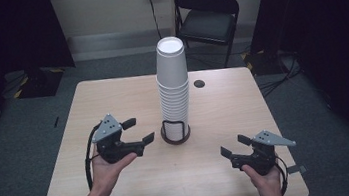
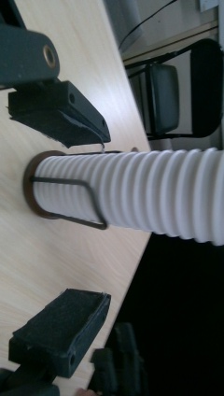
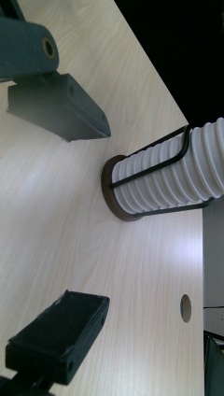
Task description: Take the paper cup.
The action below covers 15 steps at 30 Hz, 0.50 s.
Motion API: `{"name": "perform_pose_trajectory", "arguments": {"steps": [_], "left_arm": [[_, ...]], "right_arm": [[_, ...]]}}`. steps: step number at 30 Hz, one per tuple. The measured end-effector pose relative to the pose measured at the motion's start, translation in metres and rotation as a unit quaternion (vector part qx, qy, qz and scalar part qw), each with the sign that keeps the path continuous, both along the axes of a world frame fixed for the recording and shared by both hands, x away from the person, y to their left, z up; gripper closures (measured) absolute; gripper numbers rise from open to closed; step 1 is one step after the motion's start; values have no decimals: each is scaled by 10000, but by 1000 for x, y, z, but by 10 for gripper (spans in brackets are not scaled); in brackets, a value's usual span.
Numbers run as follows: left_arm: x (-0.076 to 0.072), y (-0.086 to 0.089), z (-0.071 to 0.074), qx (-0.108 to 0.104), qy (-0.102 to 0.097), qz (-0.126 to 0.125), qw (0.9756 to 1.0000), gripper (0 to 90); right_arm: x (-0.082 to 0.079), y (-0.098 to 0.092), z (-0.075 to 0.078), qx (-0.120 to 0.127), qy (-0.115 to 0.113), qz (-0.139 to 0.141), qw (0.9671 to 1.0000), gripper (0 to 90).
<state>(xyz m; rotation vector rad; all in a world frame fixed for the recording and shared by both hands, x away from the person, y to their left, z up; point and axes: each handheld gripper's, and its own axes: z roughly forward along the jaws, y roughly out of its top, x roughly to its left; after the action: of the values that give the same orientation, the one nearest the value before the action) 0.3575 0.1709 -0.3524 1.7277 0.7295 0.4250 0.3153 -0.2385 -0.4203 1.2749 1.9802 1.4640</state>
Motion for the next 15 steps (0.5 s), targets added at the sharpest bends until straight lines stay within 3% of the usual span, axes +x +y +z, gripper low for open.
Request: {"name": "perform_pose_trajectory", "arguments": {"steps": [4,10,15], "left_arm": [[6,1,13,-233,-128,-3,9996,167],[13,-8,30,-207,-316,98,9992,173],[18,-15,43,-250,-389,-30,9989,191]], "right_arm": [[0,1,0,2,12,23,10000,153],[2,3,-2,-60,50,74,9999,170],[1,4,-2,-91,40,135,9999,180]]}}
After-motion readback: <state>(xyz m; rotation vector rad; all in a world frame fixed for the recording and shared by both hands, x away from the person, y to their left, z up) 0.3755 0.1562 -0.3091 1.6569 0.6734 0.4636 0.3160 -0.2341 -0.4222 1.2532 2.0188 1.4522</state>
